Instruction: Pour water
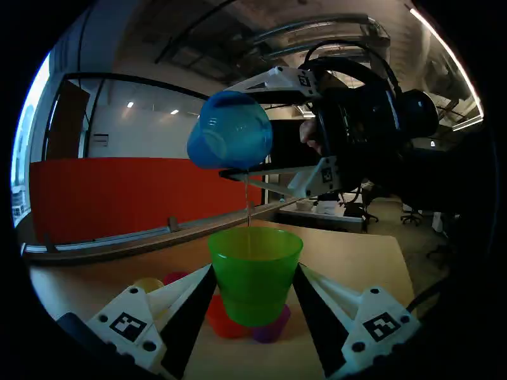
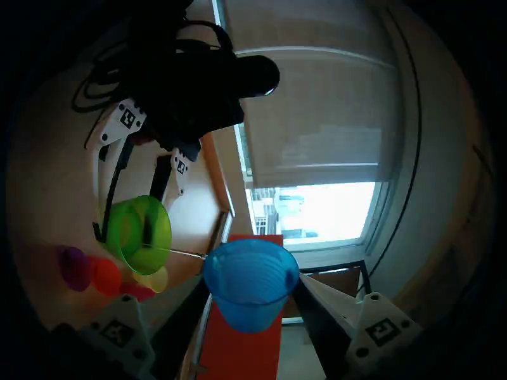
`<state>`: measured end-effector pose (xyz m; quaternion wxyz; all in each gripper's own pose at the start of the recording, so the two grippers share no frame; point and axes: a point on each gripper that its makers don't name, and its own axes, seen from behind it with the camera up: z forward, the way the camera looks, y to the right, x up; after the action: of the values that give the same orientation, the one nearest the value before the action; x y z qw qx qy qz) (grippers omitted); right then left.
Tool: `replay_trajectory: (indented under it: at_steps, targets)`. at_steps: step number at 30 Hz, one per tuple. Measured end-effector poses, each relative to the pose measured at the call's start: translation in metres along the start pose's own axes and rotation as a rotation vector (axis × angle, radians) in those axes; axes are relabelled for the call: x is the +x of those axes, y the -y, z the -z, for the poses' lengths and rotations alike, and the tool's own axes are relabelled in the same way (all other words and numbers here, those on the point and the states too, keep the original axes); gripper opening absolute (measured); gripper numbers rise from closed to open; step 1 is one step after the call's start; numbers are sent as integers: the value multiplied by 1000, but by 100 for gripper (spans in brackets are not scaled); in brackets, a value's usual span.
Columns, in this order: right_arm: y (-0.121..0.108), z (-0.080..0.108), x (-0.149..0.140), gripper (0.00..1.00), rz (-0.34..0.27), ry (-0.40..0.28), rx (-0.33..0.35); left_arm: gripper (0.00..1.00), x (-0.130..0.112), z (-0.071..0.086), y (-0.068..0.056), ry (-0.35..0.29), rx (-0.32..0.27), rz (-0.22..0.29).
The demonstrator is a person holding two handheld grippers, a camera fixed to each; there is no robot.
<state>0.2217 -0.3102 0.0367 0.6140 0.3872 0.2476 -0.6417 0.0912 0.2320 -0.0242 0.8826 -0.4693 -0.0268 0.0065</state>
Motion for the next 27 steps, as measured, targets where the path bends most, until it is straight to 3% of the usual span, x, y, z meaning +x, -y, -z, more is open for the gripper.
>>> replay_trajectory:
  at_steps: [27]
  targets:
    - [2,0,2,89,44,5,5,81,-3,-1,1,4,0,0]
